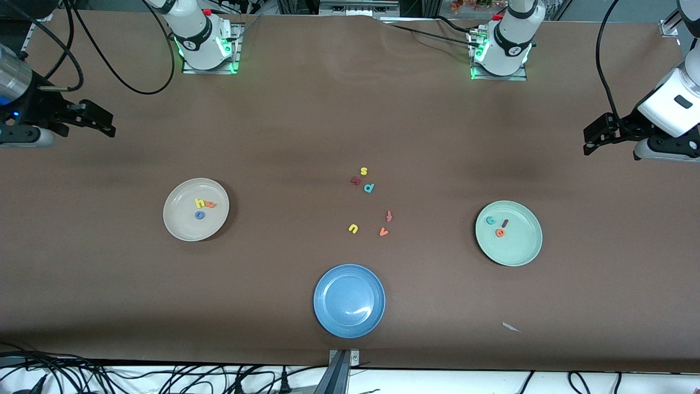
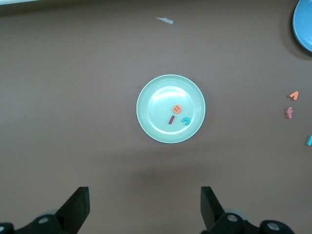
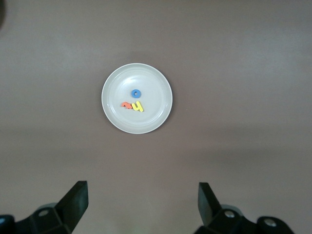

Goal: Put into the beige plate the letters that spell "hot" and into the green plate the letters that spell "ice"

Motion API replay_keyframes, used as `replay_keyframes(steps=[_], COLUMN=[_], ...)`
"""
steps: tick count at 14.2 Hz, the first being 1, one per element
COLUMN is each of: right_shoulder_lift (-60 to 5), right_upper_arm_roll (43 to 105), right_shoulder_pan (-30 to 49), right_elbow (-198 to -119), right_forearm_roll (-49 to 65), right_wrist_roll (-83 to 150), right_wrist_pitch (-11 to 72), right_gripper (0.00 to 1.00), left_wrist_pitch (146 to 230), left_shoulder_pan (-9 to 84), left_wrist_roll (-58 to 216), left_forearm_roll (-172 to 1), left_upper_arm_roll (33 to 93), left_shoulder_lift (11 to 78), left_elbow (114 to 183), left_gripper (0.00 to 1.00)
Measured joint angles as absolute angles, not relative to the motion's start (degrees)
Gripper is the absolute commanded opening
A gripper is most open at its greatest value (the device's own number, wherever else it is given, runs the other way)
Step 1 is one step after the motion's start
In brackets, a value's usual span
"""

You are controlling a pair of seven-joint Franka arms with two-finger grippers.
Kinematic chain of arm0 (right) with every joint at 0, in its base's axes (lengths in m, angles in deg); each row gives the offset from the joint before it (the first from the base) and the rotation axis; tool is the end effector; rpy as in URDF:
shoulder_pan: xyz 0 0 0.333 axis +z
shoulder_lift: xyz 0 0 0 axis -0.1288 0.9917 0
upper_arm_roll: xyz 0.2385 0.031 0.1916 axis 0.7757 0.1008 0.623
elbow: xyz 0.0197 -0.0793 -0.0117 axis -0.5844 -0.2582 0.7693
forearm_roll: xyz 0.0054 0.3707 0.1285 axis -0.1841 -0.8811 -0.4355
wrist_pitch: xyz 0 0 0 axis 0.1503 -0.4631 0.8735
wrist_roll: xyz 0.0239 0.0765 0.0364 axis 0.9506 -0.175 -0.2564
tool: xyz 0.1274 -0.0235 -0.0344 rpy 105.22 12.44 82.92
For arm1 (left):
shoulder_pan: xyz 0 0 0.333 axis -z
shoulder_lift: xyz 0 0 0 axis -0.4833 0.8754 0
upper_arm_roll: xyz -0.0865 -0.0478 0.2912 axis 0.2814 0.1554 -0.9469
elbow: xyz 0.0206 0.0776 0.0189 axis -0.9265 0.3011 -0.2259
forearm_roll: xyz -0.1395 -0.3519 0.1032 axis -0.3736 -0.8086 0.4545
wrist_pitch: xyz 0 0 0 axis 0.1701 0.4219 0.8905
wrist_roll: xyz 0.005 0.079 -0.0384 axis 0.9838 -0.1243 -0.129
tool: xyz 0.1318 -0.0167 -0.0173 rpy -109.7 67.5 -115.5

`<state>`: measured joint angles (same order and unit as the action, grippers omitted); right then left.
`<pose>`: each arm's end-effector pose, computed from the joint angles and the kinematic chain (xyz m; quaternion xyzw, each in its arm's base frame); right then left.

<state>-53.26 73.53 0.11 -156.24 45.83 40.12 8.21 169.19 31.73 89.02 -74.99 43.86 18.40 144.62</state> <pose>0.5459 0.0121 0.5575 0.9999 -0.0034 -0.0144 0.0036 0.5641 -0.0166 0.5555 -0.9983 0.0527 -0.0219 0.0142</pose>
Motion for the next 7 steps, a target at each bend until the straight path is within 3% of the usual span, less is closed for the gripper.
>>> replay_keyframes(steps=[7], right_shoulder_lift=[-52.71], right_upper_arm_roll=[74.09], right_shoulder_pan=[-0.25], right_elbow=[-155.33], right_forearm_roll=[45.83], right_wrist_roll=[40.1], right_wrist_pitch=[8.14], right_gripper=[1.0], left_wrist_pitch=[168.69], left_shoulder_pan=[31.73], left_wrist_roll=[88.97], left_forearm_roll=[-74.99], left_upper_arm_roll=[43.86], left_shoulder_lift=[18.44], left_elbow=[144.11], left_gripper=[1.0])
